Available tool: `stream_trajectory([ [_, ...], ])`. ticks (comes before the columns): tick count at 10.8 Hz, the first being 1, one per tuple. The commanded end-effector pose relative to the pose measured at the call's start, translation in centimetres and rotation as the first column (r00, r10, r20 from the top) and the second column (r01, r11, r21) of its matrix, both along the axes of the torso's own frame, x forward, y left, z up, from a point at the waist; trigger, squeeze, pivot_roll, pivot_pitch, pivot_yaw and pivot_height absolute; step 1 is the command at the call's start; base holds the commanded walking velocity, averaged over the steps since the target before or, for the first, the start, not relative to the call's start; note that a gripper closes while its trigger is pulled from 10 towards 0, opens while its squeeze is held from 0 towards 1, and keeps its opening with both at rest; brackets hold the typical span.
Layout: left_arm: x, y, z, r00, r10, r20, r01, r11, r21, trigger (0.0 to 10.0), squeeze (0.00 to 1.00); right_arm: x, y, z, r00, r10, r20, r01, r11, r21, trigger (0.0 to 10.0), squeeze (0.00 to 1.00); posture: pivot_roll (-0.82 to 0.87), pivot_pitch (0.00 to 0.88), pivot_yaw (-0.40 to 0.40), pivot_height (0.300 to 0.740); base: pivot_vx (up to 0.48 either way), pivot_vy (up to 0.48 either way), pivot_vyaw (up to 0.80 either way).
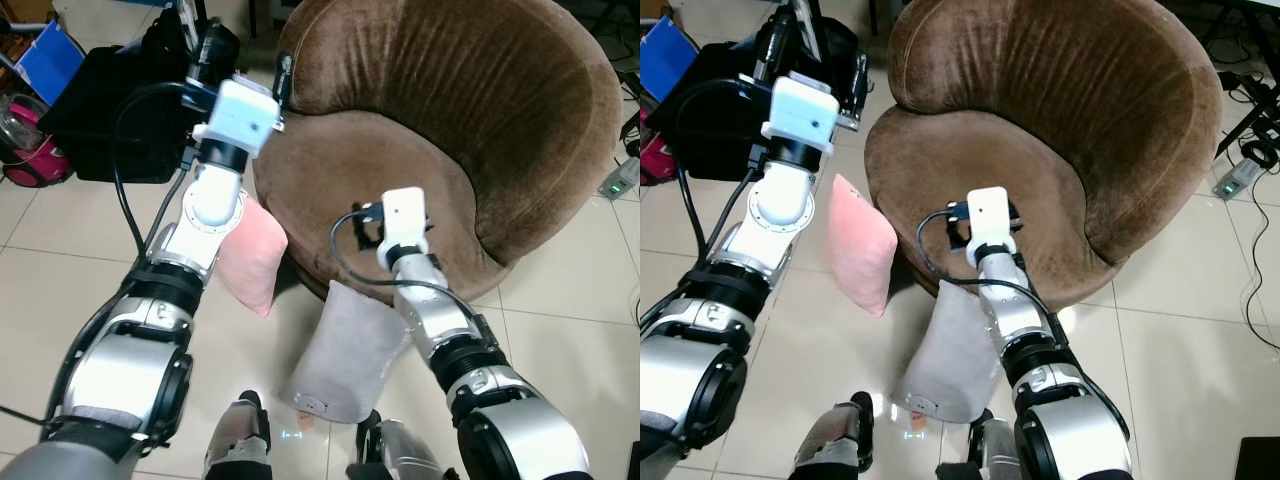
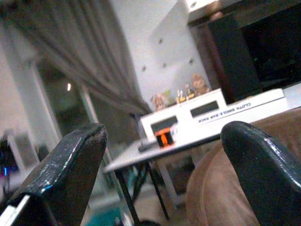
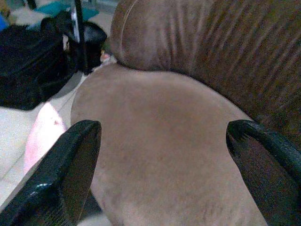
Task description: Move the pillow to the sofa from floor
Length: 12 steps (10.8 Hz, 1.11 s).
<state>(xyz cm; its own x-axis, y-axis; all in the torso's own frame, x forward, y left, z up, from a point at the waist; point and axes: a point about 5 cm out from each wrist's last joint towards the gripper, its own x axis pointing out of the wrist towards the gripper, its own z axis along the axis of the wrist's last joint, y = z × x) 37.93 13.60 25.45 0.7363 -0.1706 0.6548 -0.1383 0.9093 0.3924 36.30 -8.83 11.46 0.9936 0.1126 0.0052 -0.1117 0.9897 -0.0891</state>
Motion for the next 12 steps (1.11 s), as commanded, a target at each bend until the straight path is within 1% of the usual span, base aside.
stream_trajectory([
  [1,0.5,0.6,-0.8,0.997,-0.008,-0.083,0.000,0.995,-0.103,10.0,1.00,0.2,-0.9,0.5,0.999,-0.040,0.025,0.040,0.999,0.024,10.0,0.00,0.21,0.219,-0.058,0.740,0.000,0.000,0.00],
  [2,0.9,1.5,-1.7,0.985,-0.033,-0.172,-0.012,0.968,-0.252,10.0,1.00,0.3,-1.2,0.7,0.998,-0.056,0.037,0.055,0.998,0.030,10.0,0.00,0.21,0.223,-0.058,0.740,0.000,0.000,0.00],
  [3,1.0,1.9,-2.1,0.980,-0.039,-0.198,-0.018,0.960,-0.278,10.0,1.00,0.3,-1.3,0.7,0.998,-0.058,0.038,0.056,0.998,0.031,10.0,0.00,0.21,0.225,-0.059,0.740,0.000,0.000,0.00],
  [6,1.2,1.5,-2.7,0.968,-0.085,-0.237,0.019,0.963,-0.268,10.0,1.00,0.3,-1.3,0.7,0.997,-0.061,0.045,0.060,0.998,0.032,10.0,0.00,0.20,0.232,-0.058,0.740,0.000,0.000,0.00],
  [7,1.2,1.3,-2.9,0.962,-0.099,-0.253,0.033,0.967,-0.253,10.0,1.00,0.4,-1.3,0.9,0.997,-0.059,0.050,0.058,0.998,0.032,10.0,0.00,0.20,0.244,-0.056,0.740,0.000,0.000,0.00],
  [8,1.2,1.3,-3.3,0.956,-0.104,-0.273,0.035,0.968,-0.248,10.0,1.00,0.6,-1.5,1.3,0.995,-0.079,0.064,0.078,0.997,0.011,10.0,0.00,0.21,0.245,-0.061,0.740,0.000,0.000,0.00],
  [12,1.2,1.2,-3.7,0.947,-0.114,-0.300,0.046,0.973,-0.226,10.0,1.00,0.8,-1.4,1.6,0.994,-0.079,0.072,0.080,0.997,0.001,10.0,0.00,0.21,0.246,-0.059,0.740,0.000,0.000,0.00],
])
